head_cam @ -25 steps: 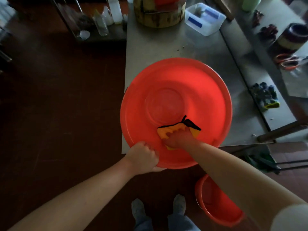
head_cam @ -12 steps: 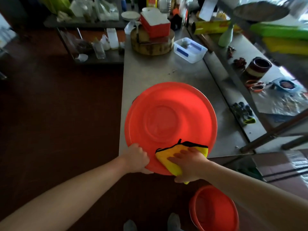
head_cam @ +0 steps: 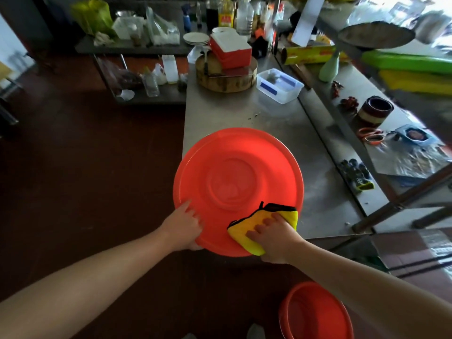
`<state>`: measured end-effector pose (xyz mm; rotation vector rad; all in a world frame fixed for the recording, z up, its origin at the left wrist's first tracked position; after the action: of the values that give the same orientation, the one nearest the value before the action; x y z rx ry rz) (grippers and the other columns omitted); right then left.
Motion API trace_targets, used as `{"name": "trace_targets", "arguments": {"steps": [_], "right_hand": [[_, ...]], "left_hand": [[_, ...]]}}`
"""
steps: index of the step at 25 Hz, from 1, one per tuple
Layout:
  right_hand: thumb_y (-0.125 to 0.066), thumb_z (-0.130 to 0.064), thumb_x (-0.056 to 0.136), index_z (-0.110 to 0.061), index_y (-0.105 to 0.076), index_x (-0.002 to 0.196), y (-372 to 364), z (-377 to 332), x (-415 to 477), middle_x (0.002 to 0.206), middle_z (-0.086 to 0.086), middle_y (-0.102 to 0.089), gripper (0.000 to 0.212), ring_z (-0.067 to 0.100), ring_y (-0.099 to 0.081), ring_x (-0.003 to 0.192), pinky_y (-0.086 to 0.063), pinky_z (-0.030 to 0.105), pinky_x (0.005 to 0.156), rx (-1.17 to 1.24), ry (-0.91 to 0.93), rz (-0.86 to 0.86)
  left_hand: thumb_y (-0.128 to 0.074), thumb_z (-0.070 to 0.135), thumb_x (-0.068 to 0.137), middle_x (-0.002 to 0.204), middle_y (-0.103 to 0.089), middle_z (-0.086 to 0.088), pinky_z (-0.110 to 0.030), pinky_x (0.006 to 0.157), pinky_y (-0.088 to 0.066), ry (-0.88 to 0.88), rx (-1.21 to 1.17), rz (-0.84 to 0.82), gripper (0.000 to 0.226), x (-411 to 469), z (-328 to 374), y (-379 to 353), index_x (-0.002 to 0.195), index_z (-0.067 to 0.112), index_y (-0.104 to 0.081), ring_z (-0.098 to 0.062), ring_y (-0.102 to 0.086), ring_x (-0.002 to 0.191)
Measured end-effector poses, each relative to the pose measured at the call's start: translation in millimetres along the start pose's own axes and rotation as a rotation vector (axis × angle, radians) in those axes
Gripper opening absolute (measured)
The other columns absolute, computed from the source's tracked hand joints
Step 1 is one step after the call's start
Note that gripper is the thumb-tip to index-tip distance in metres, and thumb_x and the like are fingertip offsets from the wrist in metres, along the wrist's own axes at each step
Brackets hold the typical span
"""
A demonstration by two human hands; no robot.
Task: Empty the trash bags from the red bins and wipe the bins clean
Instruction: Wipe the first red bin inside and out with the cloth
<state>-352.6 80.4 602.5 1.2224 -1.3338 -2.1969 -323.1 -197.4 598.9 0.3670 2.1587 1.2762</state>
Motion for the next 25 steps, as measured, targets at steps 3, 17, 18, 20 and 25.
{"name": "trace_targets", "arguments": {"steps": [3,17,18,20,25], "right_hand": [[-0.064,-0.056,0.079,-0.033,-0.041,0.144,-3.0,-2.1,2.4,0.127,0.0,-0.06,0.072,0.033,-0.053,0.121,-0.029,0.053,0.109,0.037,-0.014,0.012],[-0.004,-0.074,0.092,-0.041,-0.038,0.147,-25.9,20.7,20.9,0.148,0.002,-0.046,0.073,0.03,-0.034,0.138,-0.015,0.055,0.114,0.202,-0.24,-0.179],[-0.006,-0.07,0.094,-0.04,-0.039,0.147,-31.5,19.7,26.3,0.148,0.005,-0.044,0.069,0.032,-0.032,0.139,-0.014,0.056,0.114,0.198,-0.259,-0.184],[-0.009,-0.069,0.095,-0.037,-0.042,0.145,-44.1,11.5,41.7,0.149,0.006,-0.043,0.068,0.033,-0.032,0.139,-0.015,0.057,0.113,0.253,-0.306,-0.173],[-0.017,-0.071,0.096,-0.037,-0.028,0.153,-62.9,-29.8,105.7,0.157,0.002,-0.035,0.068,0.032,-0.03,0.144,-0.02,0.056,0.115,0.604,-0.304,-0.13]], "left_hand": [[-0.042,0.07,0.09,0.128,-0.063,-0.011,-0.051,0.11,-0.034,0.051,-0.192,0.043,0.073,15.5,56.2,-7.2,0.134,0.014,-0.056,-0.033,-0.058,0.118],[-0.028,0.079,0.09,0.093,-0.071,-0.013,-0.04,0.085,-0.044,-0.182,-0.002,0.068,0.081,17.0,40.2,21.7,0.097,0.006,-0.064,-0.029,-0.068,0.086],[-0.025,0.079,0.092,0.09,-0.071,-0.014,-0.04,0.083,-0.044,-0.208,0.01,0.072,0.083,16.7,40.5,23.9,0.094,0.005,-0.064,-0.029,-0.068,0.083],[-0.024,0.077,0.094,0.087,-0.072,-0.014,-0.039,0.08,-0.045,-0.261,0.012,0.082,0.083,18.5,42.6,24.2,0.091,0.005,-0.065,-0.029,-0.068,0.079],[-0.021,0.074,0.096,0.089,-0.074,-0.011,-0.037,0.084,-0.054,-0.343,0.072,0.069,0.082,20.7,47.2,4.3,0.091,0.008,-0.071,-0.028,-0.07,0.081]]}}
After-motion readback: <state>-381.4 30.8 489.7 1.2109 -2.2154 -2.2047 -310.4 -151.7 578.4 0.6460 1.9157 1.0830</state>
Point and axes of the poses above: each hand's wrist, its own x-axis towards the middle knuckle, its own y-axis out of the back of the hand, z = x × y, the point moved 1 cm from there along x, towards the middle knuckle
